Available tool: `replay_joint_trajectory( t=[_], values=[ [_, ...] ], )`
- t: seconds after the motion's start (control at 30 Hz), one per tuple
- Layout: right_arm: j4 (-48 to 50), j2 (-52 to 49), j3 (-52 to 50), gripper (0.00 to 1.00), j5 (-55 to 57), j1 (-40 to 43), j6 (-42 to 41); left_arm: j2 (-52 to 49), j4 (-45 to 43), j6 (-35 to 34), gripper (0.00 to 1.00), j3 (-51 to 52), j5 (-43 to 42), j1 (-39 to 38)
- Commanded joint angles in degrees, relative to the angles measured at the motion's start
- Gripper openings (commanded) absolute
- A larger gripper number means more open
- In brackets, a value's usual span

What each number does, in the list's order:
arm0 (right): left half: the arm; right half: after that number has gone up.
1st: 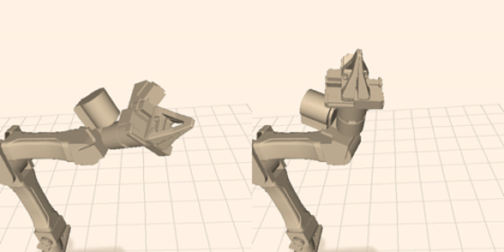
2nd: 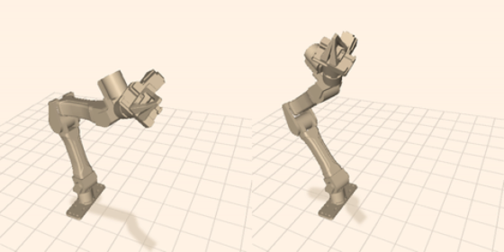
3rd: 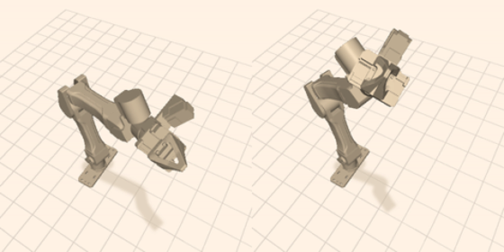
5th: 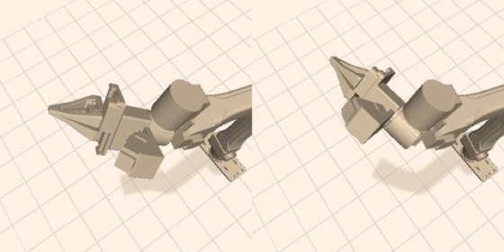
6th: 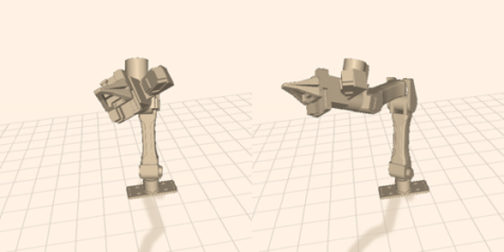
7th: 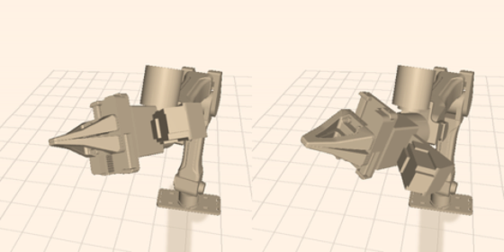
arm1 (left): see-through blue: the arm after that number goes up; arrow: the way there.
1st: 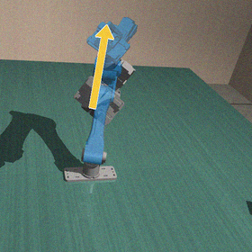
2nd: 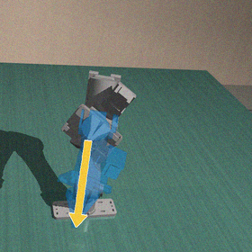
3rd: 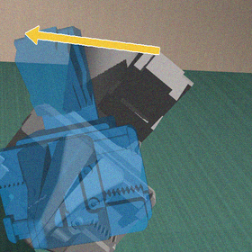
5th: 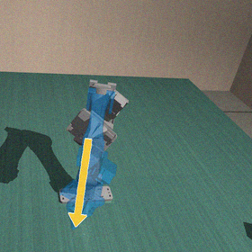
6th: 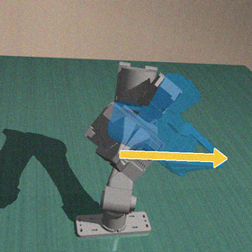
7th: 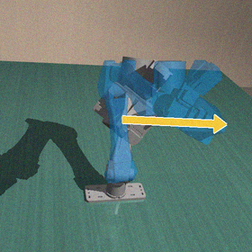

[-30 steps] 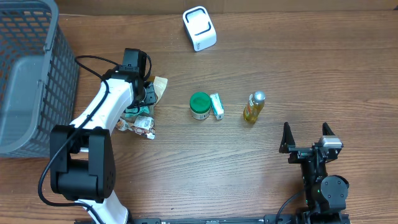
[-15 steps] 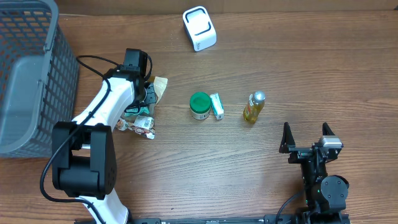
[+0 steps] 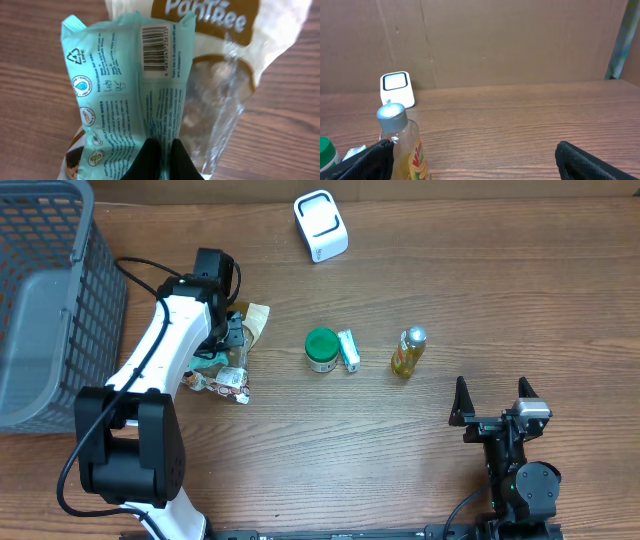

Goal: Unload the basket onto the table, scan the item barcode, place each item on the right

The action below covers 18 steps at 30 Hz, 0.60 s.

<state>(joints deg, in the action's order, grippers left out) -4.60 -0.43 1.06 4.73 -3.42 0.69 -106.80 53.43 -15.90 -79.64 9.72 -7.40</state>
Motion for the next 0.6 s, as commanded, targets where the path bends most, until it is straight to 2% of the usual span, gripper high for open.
replay_joint_trajectory(
  t=[0.0,0.27,0.43,0.57],
  values=[
    [0.2,0.3,-0.6,1.00,0.3,-0.2,0.2,1.4,0.3,1.1,0.04,2.2,1.8,0.3],
    [0.2,0.3,-0.6,1.00,0.3,-0.2,0.2,1.3,-3.3,1.2,0.04,7.8,3.7,0.3],
    [0.2,0.3,-0.6,1.00,0.3,-0.2,0.2,1.2,-7.1,4.3,0.04,8.6,-5.4,0.1],
    [0.2,0.3,-0.6,1.00,0.3,-0.2,0.2,1.2,-8.3,4.3,0.04,8.8,-7.9,-0.3]
  ],
)
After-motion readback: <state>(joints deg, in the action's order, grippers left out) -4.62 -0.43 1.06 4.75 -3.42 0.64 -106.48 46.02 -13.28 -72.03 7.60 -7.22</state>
